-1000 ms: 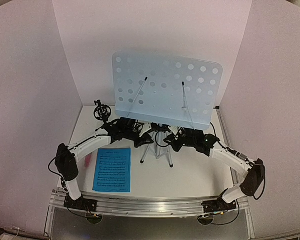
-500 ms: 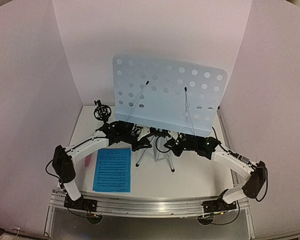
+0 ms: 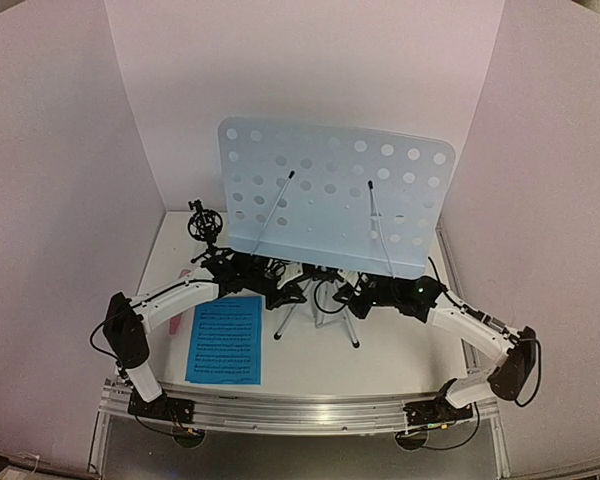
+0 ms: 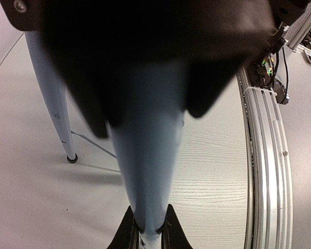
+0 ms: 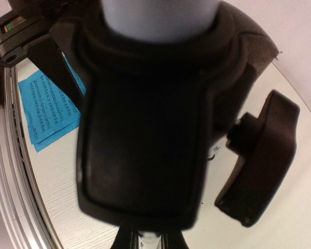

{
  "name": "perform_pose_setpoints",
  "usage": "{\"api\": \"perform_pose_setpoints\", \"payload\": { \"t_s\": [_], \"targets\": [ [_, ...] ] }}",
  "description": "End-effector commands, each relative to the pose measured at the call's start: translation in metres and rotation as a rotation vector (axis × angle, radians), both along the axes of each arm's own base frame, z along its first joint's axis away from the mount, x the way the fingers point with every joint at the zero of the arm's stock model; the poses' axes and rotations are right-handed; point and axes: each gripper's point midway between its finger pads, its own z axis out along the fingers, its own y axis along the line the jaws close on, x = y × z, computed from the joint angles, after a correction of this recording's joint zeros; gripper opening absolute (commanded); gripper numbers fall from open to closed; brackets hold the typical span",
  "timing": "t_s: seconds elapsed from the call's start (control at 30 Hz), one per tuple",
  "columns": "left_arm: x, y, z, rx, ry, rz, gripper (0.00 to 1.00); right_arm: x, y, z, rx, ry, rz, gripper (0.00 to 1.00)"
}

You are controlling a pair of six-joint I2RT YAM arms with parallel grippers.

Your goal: Set up the instrument practice props

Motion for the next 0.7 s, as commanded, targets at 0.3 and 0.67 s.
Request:
{"api": "perform_pose_setpoints", "payload": {
  "t_s": [0.3,0.67],
  "targets": [
    [0.026,0.095,-0.018,0.323,-0.080,0.148,0.00,-0.032,-0.108,-0.051,-0.390,0.101,-0.128,0.00],
    [0.024,0.083,-0.026,0.283,0.011,0.167,0.00,-0.025,-0.094,-0.052,-0.359,0.128,-0.129,0.00]
  ]
}}
